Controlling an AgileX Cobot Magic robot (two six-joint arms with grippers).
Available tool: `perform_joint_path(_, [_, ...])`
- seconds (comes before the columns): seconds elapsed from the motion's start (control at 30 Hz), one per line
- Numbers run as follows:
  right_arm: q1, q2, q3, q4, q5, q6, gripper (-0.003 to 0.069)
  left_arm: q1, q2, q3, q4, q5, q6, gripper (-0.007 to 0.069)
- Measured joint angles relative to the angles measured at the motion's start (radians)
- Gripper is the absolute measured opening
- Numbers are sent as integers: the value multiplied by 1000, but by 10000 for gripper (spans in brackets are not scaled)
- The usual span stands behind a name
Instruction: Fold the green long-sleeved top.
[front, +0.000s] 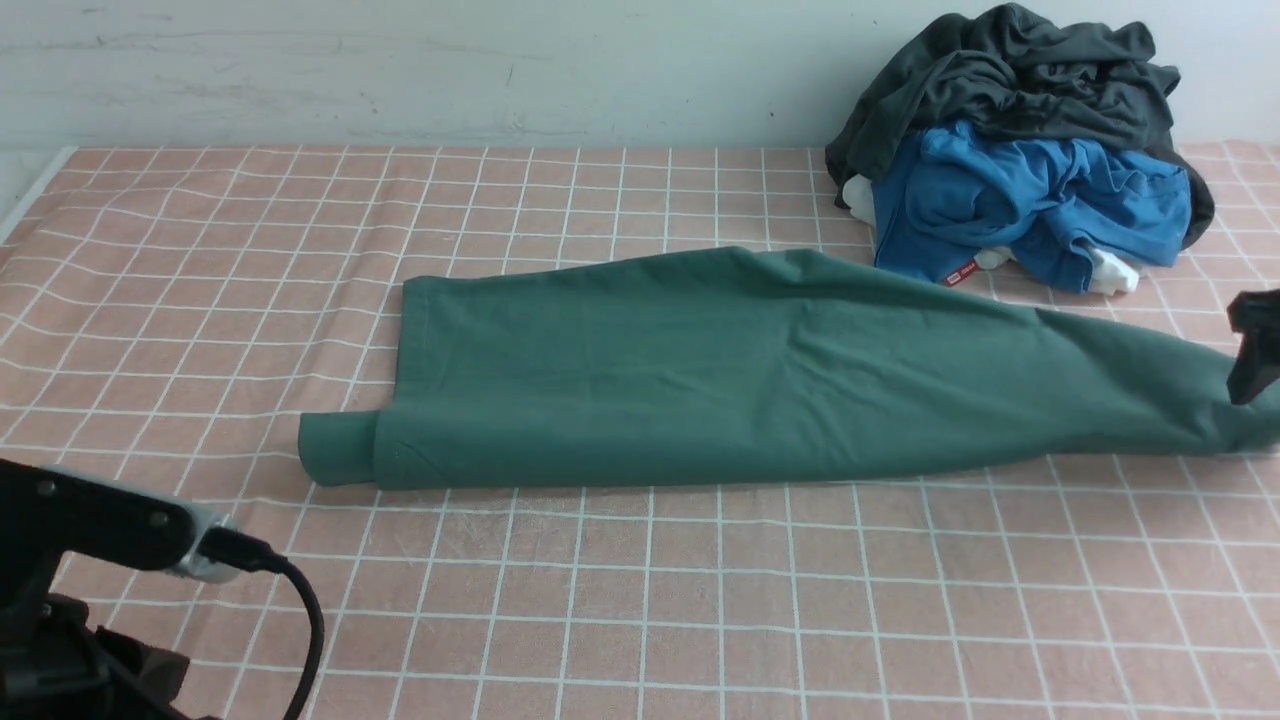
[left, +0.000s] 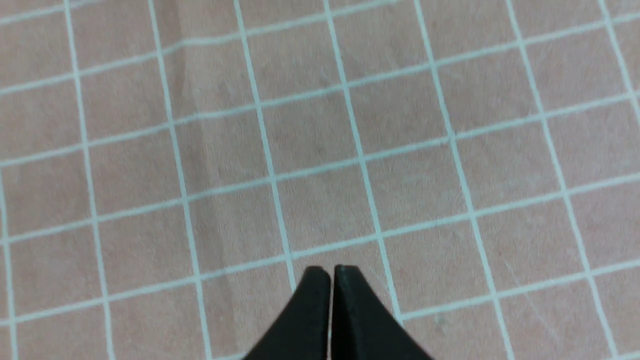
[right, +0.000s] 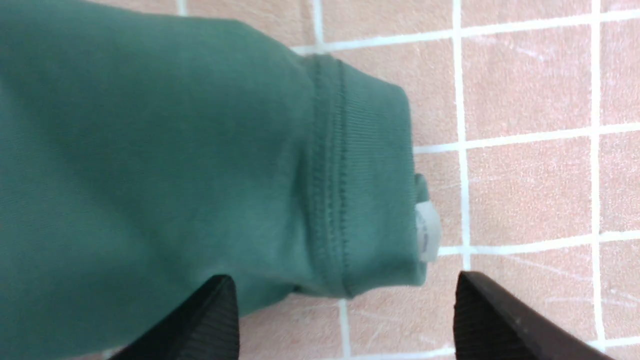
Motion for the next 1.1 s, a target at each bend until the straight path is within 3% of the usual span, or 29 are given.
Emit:
perform_joint_path(0.13, [-3,40,61,18,-149,18,517,0,0,-7,-13,-53,0,-3])
perform_joint_path(0.23, [-3,63,67,68,-173,13,430,0,0,-7,-15,-56,0,-3])
perform_joint_path(0.27, [-3,63,67,72,-173,10,430,0,0,-7,-15,-56,0,-3])
perform_joint_path(0.3, [-3,63,67,84,-171,-8,340,0,0,-7,-15,-56,0,-3])
perform_joint_path(0.37, [-3,57,68,82,-159,-31,242,0,0,-7,-15,-56,0,-3])
perform_joint_path(0.43, [-4,21,66,42,-117,-47,95,0,0,-7,-15,-52,0,-3])
perform_joint_path(0.47, [-4,7,62,21,-101,-49,64,0,0,-7,-17,-48,0,-3])
perform_joint_path(0.63, [-3,-156,-42,-136,-3,-32,48,0,0,-7,-49,-27,0,-3])
perform_joint_path(0.73, [15,-248,-95,-133,14,-30,48,0,0,-7,-73,-27,0,-3])
perform_joint_path(0.97, [277,-365,-169,87,19,-61,48,0,0,-7,-127,-27,11,-3])
perform_joint_path(1.0, [397,-344,-169,141,19,-63,48,0,0,-7,-129,-27,11,-3])
perform_joint_path(1.03, [397,-340,-169,146,19,-63,48,0,0,-7,-129,-25,11,-3])
perform_joint_path(1.1, [546,-275,-169,189,9,-64,48,0,0,-7,-130,-16,11,-3])
